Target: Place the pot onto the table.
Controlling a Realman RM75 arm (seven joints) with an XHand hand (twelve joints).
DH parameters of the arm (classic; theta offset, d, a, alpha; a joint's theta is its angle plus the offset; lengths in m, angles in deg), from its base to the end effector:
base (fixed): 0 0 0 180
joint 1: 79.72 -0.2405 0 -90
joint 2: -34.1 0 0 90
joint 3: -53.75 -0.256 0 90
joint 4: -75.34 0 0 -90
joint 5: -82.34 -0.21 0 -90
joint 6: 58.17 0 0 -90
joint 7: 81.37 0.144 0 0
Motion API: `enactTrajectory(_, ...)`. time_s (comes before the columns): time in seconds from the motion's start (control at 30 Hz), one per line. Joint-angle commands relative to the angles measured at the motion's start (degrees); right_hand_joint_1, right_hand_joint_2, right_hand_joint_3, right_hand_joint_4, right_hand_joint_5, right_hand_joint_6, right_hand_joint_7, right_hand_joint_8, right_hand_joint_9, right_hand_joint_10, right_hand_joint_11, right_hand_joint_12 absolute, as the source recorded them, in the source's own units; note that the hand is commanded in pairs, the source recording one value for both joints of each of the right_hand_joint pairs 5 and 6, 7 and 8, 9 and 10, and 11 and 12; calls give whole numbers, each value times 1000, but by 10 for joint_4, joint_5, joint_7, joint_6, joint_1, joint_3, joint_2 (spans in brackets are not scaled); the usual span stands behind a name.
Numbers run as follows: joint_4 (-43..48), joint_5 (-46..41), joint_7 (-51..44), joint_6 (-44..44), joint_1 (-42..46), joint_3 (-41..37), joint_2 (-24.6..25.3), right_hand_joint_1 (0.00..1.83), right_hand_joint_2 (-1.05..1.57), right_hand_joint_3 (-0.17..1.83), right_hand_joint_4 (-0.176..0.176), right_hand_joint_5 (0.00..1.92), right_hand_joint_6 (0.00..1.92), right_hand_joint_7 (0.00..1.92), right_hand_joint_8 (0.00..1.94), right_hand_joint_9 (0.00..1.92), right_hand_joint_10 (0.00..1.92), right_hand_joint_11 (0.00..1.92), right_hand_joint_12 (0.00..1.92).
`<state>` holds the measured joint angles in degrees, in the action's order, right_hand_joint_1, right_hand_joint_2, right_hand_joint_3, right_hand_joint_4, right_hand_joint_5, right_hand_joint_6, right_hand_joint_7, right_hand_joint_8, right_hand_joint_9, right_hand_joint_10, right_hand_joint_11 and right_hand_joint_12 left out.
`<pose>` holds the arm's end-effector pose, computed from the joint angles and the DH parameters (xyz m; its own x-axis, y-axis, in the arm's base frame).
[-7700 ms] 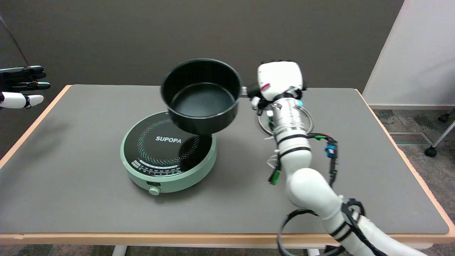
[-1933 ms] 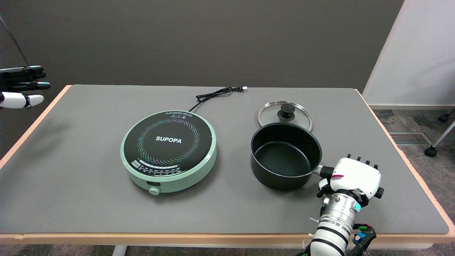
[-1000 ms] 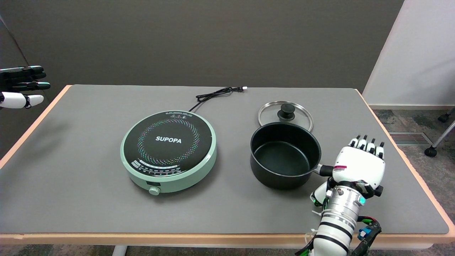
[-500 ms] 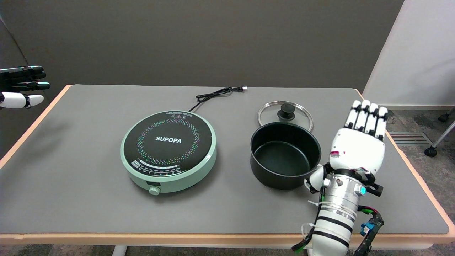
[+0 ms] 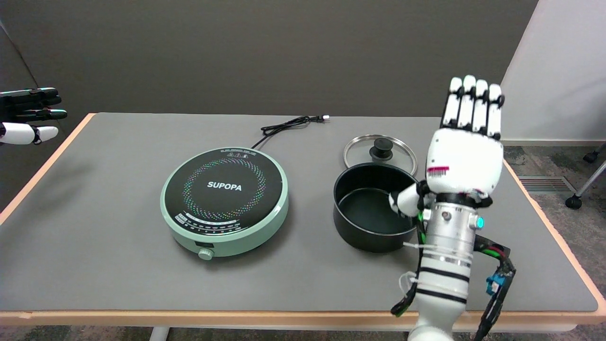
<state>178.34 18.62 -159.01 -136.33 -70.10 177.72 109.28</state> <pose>-0.1814 -0.2254 0.2595 0.8544 0.4191 -0.3072 -0.0152 0.6111 0.7914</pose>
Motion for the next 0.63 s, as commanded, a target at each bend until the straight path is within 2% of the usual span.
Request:
enactTrajectory(0.03, 20, 2, 359, 256, -19, -226, -55, 1155, -287, 933, -174, 53, 53, 53, 53, 53, 53, 53, 53)
enactTrajectory(0.17, 15, -18, 513, 329, -18, -292, -80, 1146, -196, 902, -176, 55, 55, 55, 55, 55, 55, 55, 55)
enactTrajectory(0.37, 23, -9, 611, 404, -15, -351, -132, 1155, -138, 938, -171, 56, 56, 56, 56, 56, 56, 56, 56)
enactTrajectory(0.63, 34, 78, 798, 507, 10, -441, -167, 1100, -139, 989, -176, 58, 58, 58, 58, 58, 58, 58, 58)
